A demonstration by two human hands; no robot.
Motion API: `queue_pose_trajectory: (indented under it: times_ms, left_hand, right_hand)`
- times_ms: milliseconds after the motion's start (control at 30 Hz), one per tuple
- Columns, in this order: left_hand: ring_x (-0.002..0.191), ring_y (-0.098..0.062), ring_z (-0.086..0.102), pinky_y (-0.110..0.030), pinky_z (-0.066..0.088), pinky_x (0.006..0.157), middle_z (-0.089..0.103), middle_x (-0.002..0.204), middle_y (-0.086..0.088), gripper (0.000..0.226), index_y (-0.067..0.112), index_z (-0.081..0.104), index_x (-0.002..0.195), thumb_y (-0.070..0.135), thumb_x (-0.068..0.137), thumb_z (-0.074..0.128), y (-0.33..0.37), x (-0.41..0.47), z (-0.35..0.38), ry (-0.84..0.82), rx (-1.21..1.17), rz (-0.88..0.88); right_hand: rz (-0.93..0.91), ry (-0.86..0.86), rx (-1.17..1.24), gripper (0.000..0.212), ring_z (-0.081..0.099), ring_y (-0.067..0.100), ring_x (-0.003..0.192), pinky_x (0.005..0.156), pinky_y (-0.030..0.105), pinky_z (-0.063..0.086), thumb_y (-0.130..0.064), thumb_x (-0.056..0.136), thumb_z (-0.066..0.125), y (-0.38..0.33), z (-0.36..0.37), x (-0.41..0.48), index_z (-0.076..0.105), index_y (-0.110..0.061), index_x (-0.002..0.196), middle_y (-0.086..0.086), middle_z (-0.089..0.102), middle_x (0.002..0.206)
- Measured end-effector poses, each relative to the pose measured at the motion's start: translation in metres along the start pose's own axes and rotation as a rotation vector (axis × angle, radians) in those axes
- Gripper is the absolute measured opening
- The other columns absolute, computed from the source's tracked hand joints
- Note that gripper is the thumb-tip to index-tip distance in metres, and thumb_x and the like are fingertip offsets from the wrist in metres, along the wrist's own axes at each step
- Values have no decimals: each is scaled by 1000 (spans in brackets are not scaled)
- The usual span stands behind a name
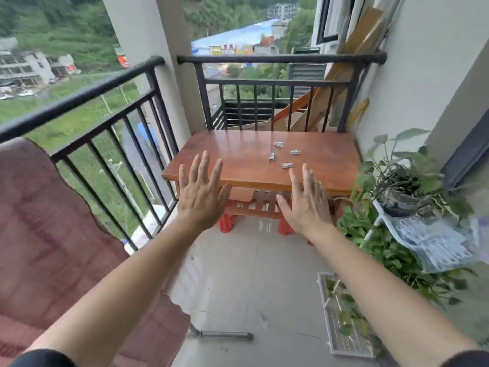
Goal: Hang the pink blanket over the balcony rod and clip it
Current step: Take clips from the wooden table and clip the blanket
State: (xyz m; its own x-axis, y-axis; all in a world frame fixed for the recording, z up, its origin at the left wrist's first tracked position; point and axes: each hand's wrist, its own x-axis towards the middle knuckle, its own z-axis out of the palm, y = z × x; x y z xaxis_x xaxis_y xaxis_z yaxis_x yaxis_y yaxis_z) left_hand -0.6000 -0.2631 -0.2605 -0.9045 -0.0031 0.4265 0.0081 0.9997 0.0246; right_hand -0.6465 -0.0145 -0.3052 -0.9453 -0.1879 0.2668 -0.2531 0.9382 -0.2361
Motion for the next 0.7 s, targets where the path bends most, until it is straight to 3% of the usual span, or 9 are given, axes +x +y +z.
queue_pose_trajectory:
  times_ms: [167,400,700]
  left_hand:
    - [152,-28,3,-55,4,122,10,165,-12,65,22,19,156,53,99,21,-14,80,66,-76,-13,-60]
    - [152,-29,5,-55,4,122,12,165,-12,66,22,21,156,56,100,22,-34,263,179,-77,-4,25]
    - [153,-28,0,-55,6,121,3,166,-10,65,23,13,158,55,101,17,-43,478,315,-263,-31,173]
  right_hand:
    - [-58,-79,-6,75,-2,31,153,122,46,4,-53,99,36,12,41,96,2,-22,158,12,-12,165]
    - [-35,-77,-55,74,-7,30,152,123,47,2,-52,100,33,51,111,263,-3,-24,158,11,-15,165]
    - [166,-160,-137,73,-3,30,153,123,43,5,-50,101,32,116,173,476,-3,-22,158,14,-11,165]
